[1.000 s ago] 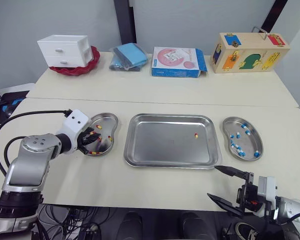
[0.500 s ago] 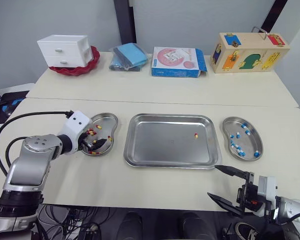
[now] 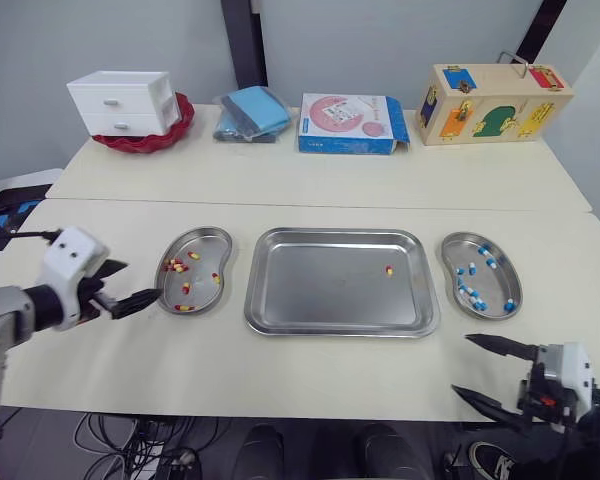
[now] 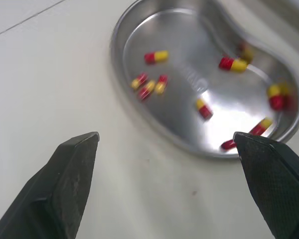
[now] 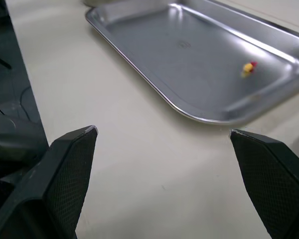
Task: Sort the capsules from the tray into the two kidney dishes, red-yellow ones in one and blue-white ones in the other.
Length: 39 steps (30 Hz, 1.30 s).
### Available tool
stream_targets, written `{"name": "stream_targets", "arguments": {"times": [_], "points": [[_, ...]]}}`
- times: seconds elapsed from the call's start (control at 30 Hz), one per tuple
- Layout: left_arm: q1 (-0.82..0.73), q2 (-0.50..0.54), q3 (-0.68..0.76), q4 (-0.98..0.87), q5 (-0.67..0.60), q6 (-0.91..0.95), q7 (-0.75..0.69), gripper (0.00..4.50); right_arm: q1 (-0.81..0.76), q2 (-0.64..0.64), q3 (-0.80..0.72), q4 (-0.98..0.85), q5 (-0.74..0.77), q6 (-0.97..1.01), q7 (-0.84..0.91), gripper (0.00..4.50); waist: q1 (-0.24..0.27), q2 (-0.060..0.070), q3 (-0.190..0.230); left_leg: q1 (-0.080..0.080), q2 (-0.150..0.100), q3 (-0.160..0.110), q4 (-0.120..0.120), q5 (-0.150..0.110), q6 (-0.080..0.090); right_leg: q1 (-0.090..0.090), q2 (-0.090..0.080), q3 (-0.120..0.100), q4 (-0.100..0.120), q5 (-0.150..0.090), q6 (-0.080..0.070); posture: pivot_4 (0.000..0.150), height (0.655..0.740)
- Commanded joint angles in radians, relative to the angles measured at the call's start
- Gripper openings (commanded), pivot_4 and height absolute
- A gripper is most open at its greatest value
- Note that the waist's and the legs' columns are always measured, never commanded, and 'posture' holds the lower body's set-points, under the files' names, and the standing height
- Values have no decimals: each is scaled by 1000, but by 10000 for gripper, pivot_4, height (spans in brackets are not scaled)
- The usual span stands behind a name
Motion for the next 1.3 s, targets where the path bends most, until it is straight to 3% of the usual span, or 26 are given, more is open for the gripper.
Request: {"name": "stream_targets", "arguments": {"times": [0.03, 0.27, 0.73, 1.0, 1.17, 1.3], "points": [[52, 43, 79, 67, 24, -85, -24, 44902, 12, -27, -89, 4, 24, 46, 7, 45000, 0, 0, 0, 0, 0, 0, 0, 0, 0, 0, 0, 0, 0, 0, 0, 1500, 7400], [119, 66, 87, 174, 56, -176, -22, 44902, 9, -54, -147, 57, 1, 98, 27, 45000, 1, -1, 0, 0, 0, 1, 0, 0, 0, 0, 0, 0, -1, 0, 0, 1500, 7400], [85, 49, 40, 46, -4, -92, -14, 44902, 34, 14, -113, -37, -3, 101, 29, 45000, 1, -2, 1, 0, 0, 1, -1, 0, 0, 0, 0, 0, -1, 0, 0, 1500, 7400], [-230, 27, -206, -139, -124, 71, -33, 44902, 68, 191, -10, -211, -25, 40, -65, 45000, 4, -3, 0, 0, 0, 0, 0, 0, 0, 0, 0, 0, 0, 0, 0, 1500, 7400], [-495, -105, -474, -137, -99, 50, -82, 44902, 74, 314, 90, -237, -93, -42, -138, 45000, 3, -2, 0, -1, 0, -1, 0, 0, 0, 0, 1, -1, 1, 0, 0, 1500, 7400], [-613, -222, -627, -74, -30, -23, -98, 44902, 85, 370, 143, -222, -152, -115, -177, 45000, 1, -2, 0, -1, 0, 0, 0, 0, 0, 0, 1, -1, 1, 0, 0, 1500, 7400]]}}
